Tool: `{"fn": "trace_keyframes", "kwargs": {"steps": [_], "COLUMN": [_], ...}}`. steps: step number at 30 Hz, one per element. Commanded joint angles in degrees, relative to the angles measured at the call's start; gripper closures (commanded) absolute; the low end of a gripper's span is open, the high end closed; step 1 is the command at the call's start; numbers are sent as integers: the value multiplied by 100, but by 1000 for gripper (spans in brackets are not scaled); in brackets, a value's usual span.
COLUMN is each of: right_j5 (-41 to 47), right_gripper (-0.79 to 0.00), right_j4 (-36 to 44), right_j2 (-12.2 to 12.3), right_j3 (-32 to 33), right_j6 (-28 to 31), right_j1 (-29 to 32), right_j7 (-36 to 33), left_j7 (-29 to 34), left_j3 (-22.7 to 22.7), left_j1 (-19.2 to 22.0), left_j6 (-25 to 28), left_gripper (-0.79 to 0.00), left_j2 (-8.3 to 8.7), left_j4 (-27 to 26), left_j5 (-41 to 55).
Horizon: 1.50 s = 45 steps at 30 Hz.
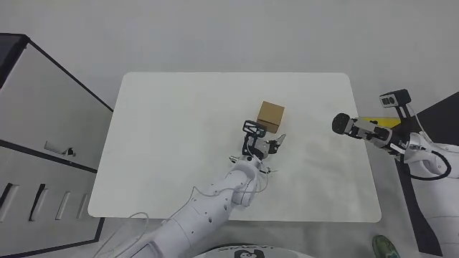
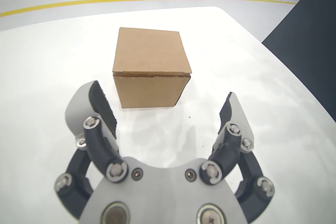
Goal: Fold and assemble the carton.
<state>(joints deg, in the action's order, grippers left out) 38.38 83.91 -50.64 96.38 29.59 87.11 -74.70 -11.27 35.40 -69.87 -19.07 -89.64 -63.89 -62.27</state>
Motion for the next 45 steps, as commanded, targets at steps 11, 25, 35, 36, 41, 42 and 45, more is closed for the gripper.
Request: {"fn": "trace_keyframes", "kwargs": {"steps": [11,25,35,36,41,42,45], "right_j5": [0,0,0,0,0,0,0], "right_gripper": [-785,-785,-785,-785,-785,-785,-785], "right_j4": [0,0,0,0,0,0,0], "right_j2": [0,0,0,0,0,0,0], "right_j3": [0,0,0,0,0,0,0], "right_j6": [0,0,0,0,0,0,0], "right_j1": [0,0,0,0,0,0,0], "right_j7": [0,0,0,0,0,0,0], "left_j7": [378,286,-49,-89,-267,-310,-428], "left_j3": [-110,-155,-95,-92,-54,-46,-21], "left_j1": [77,390,601,617,692,705,740], "left_j6": [-711,-884,-869,-862,-732,-690,-602], "left_gripper": [-785,-785,-785,-785,-785,-785,-785], "left_j2": [-131,-540,-806,-830,-940,-959,-1010], "left_j4": [64,694,1343,1393,1651,1695,1826], "left_j5": [-366,-19,216,230,335,353,377]}}
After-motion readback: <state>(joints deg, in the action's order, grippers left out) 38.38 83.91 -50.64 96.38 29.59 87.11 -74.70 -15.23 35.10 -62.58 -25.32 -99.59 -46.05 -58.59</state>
